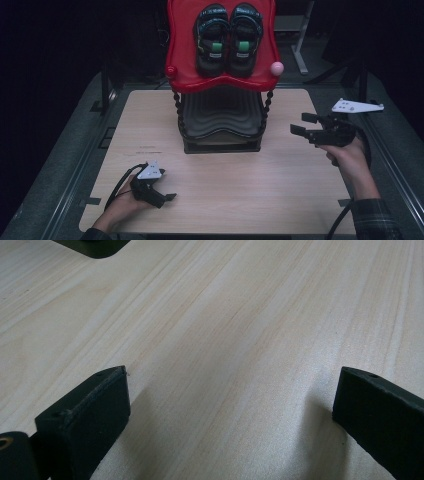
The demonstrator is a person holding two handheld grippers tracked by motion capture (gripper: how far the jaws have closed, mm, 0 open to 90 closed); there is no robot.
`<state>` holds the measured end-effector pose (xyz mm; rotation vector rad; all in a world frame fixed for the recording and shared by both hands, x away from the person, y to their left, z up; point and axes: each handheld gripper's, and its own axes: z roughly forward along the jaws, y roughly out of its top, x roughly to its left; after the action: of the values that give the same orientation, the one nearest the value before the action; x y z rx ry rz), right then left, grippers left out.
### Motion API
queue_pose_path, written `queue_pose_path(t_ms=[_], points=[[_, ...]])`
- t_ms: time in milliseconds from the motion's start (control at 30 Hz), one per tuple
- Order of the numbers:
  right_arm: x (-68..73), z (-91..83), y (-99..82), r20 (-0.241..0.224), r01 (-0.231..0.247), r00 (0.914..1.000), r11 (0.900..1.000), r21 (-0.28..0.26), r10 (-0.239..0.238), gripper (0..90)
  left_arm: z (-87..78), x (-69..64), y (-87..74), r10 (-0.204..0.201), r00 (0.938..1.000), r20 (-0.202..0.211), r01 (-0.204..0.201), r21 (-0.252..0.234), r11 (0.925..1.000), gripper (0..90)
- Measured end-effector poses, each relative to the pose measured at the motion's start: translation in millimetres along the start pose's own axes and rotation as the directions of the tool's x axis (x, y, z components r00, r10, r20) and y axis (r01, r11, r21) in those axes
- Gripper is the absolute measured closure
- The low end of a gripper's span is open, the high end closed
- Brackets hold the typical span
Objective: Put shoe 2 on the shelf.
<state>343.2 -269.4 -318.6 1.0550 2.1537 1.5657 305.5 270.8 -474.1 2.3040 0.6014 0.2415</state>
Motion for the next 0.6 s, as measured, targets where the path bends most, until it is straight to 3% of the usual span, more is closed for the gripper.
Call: queue_pose_path(t_ms=[600], points=[[5.5,12.8,-95.3,0.06,-0.059,0.9968,0.991,0.12,0.053,20.6,0.0,-0.3,-0.2,-0.002,1.0,-0.002,0.002,-0.001,1.0,1.5]])
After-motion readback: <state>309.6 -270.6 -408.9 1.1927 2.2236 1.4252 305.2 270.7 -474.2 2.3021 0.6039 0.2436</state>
